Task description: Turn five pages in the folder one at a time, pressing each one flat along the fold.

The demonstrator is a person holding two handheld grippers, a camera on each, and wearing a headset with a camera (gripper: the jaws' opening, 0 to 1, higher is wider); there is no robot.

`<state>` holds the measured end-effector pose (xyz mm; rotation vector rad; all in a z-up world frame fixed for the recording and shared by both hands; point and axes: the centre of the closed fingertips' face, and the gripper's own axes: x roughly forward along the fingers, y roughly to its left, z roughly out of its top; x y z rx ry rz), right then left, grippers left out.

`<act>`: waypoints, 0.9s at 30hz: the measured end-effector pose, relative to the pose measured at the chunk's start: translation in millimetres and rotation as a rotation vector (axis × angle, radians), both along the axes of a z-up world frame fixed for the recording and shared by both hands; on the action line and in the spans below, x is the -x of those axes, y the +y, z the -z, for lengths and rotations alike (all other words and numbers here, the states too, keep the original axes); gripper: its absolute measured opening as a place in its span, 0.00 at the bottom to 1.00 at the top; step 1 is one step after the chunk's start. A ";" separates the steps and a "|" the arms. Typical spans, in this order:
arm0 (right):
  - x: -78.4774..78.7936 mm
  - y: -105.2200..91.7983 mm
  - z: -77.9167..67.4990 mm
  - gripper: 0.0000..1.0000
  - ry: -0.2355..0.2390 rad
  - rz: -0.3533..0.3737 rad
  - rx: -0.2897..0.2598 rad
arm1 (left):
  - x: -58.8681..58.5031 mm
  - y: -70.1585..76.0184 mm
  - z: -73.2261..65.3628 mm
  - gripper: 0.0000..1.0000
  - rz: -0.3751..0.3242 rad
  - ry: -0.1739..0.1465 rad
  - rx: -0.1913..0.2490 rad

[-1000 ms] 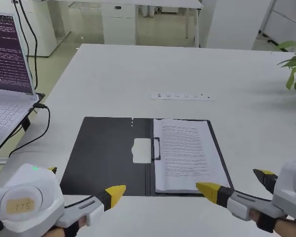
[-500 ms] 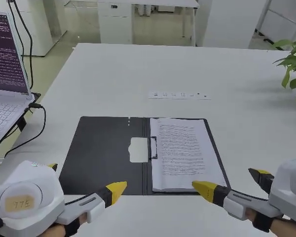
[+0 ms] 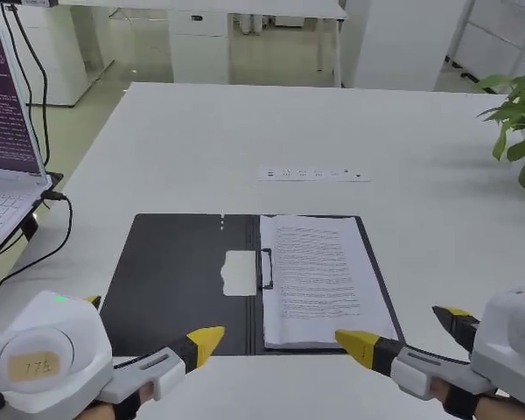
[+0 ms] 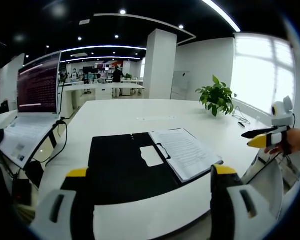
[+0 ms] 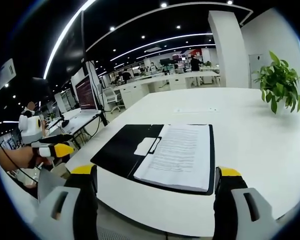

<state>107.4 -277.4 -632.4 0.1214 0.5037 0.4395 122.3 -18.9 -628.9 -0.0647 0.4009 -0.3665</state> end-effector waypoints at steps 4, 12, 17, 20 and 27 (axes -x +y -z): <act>-1.4 -1.4 0.0 0.97 -0.001 0.003 -0.004 | -3.3 -2.2 0.5 0.99 0.005 0.001 0.000; -1.2 -4.1 4.2 0.96 0.007 0.009 -0.006 | -12.4 -8.8 2.9 0.99 0.028 0.006 -0.008; -1.5 -7.0 4.4 0.95 0.007 0.017 -0.012 | -17.1 -14.8 3.0 0.99 0.046 0.007 -0.017; -2.1 -7.7 4.2 0.95 0.008 0.019 -0.014 | -19.0 -17.8 3.4 0.99 0.053 0.009 -0.019; -4.2 -6.1 7.0 0.95 0.019 0.012 -0.008 | -19.7 -19.9 5.6 0.99 0.055 0.014 -0.014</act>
